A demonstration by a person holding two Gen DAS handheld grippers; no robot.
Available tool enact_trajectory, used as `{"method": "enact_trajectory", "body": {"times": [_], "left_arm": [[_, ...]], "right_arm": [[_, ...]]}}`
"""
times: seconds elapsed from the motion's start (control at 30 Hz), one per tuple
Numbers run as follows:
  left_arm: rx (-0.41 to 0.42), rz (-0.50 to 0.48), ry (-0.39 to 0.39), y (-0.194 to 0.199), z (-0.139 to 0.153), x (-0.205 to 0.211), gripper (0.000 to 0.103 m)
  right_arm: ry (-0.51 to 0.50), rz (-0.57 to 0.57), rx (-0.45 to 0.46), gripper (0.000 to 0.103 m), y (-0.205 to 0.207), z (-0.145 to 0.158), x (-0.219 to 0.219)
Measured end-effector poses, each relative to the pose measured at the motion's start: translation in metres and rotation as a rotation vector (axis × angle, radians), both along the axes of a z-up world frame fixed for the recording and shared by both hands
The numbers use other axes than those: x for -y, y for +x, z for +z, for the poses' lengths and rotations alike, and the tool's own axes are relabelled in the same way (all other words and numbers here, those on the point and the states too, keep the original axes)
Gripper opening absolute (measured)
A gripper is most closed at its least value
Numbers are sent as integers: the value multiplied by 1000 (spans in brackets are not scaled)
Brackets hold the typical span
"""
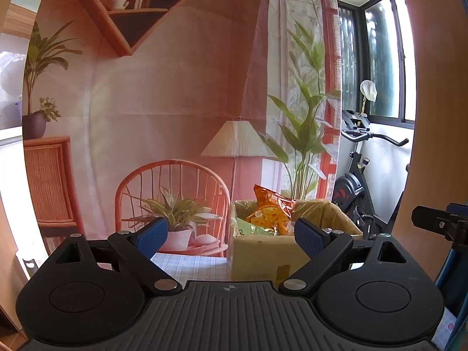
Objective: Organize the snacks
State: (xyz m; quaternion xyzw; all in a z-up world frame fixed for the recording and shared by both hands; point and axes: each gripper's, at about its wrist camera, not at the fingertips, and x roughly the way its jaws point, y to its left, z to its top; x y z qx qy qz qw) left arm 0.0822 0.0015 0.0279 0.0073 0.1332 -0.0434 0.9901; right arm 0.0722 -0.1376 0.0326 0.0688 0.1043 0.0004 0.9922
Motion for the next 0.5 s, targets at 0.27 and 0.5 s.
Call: {"method": "enact_trajectory", "body": {"times": [0.27, 0.5], "left_arm": [[-2, -2, -4, -1, 0, -1, 95], [-1, -3, -6, -3, 0, 0, 95]], "right_arm": [[2, -3, -6, 103, 0, 0, 1], [3, -2, -7, 103, 0, 0, 1]]}}
